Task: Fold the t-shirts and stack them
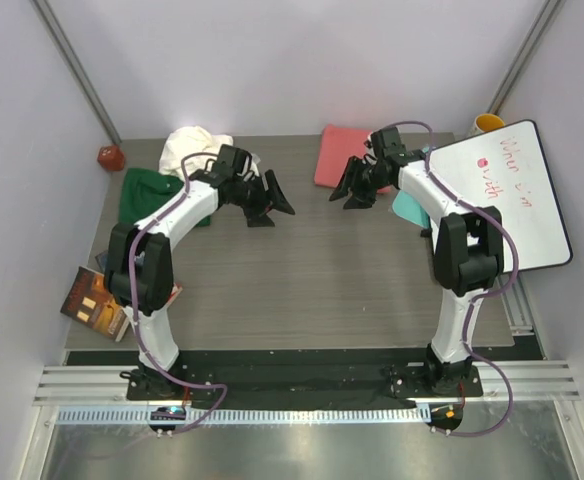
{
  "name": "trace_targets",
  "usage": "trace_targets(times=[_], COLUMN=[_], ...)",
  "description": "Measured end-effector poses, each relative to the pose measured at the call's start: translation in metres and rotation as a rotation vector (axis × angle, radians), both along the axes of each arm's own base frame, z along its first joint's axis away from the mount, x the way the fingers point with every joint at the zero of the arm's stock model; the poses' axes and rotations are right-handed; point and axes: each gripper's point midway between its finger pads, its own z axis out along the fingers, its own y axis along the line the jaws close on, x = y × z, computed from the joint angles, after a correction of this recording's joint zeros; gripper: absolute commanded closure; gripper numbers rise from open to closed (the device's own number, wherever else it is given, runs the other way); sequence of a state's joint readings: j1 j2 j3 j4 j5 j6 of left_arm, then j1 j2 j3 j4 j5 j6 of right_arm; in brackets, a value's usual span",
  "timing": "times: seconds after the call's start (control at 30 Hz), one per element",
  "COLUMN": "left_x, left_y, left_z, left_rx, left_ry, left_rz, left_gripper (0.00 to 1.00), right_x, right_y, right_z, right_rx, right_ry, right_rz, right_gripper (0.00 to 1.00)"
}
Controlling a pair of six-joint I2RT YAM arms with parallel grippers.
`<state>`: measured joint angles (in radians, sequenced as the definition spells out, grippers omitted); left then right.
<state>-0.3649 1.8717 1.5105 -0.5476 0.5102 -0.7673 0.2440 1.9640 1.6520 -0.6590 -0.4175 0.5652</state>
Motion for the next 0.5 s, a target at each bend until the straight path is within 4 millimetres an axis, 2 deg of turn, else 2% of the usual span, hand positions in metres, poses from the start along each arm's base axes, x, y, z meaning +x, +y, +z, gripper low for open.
trace_targets(times=[0.07, 0.17, 0.33, 0.5], left_x=[-0.016, -0.026, -0.018, 0.0], left_y=[0.002, 0.002, -0.003, -0.011], left_z=[-0.011, -0.009, 0.016, 0.047], left_rx=[0.004, -0.003, -0.038, -0.071], left_ry=[0.042, 0.047, -0.025, -0.109], left_rz=[0.001, -0.003, -0.02, -0.041], left_gripper=[0.28, 0.29, 0.29, 0.26], right_x=[-0.012, -0.025, -0.028, -0.013], right_y=[0.004, 0.012, 0.023, 0.028], right_z=[-0.012, -0.02, -0.017, -0.009], right_rx=[-0.008, -0.016, -0.003, 0.007], right_ry=[0.042, 0.082, 0.077, 0.045], right_rz=[0.01, 0.032, 0.056, 0.057], right_gripper=[0.47, 0.47, 0.47, 0.47])
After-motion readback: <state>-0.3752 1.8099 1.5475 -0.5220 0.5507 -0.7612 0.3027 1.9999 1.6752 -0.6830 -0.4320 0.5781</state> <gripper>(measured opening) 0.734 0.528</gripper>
